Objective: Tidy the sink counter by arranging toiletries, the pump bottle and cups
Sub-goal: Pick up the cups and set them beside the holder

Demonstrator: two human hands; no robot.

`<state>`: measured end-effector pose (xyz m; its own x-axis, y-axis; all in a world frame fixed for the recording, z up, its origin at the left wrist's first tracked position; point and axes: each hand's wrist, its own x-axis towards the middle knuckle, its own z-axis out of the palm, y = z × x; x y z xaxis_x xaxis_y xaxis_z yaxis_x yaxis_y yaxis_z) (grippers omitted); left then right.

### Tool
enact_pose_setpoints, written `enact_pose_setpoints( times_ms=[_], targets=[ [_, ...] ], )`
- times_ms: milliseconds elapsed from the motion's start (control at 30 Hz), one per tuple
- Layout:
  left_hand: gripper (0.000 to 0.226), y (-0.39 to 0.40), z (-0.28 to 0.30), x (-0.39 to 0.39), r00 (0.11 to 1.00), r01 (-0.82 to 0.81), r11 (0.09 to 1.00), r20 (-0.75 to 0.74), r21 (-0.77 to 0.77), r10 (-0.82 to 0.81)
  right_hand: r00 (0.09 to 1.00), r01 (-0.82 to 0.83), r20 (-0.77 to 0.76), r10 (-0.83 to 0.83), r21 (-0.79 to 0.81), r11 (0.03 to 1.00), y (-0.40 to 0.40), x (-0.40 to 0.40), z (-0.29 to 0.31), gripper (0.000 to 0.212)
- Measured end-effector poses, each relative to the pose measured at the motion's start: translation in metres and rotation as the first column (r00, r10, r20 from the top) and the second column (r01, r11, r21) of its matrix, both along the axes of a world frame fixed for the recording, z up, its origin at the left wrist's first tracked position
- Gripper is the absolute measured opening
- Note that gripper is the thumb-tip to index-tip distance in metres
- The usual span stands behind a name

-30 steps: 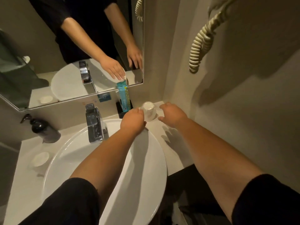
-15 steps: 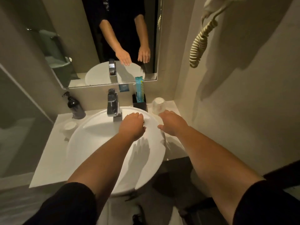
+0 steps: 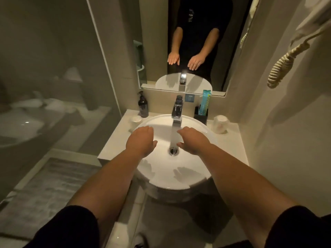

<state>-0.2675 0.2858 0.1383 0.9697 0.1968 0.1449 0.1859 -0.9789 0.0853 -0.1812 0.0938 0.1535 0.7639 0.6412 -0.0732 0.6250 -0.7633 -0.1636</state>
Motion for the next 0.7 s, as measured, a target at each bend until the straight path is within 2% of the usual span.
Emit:
enact_pose_setpoints(
  times_ms=[200, 367, 533, 700],
  targets=[
    [0.041, 0.064, 0.008, -0.021, 0.995, -0.101, 0.993, -0.016, 0.06, 0.102, 0.993, -0.108, 0.046, 0.108, 0.005, 0.994, 0.078, 0.0, -0.006, 0.051],
    [0.04, 0.121, -0.003, -0.01, 0.991, -0.105, 0.987, -0.073, 0.125, 0.114, 0.99, -0.136, 0.029, 0.136, -0.026, 0.99, 0.139, 0.011, -0.024, 0.053],
    [0.04, 0.175, -0.018, 0.029, 0.991, -0.062, 0.996, -0.117, 0.067, 0.07, 0.997, -0.059, -0.042, 0.058, -0.036, 0.998, 0.191, 0.043, -0.041, 0.051],
    [0.038, 0.203, -0.035, 0.069, 0.986, -0.039, 0.997, -0.162, -0.072, 0.027, 0.991, 0.052, -0.12, -0.055, -0.022, 0.998, 0.218, 0.069, -0.057, 0.051]
  ],
)
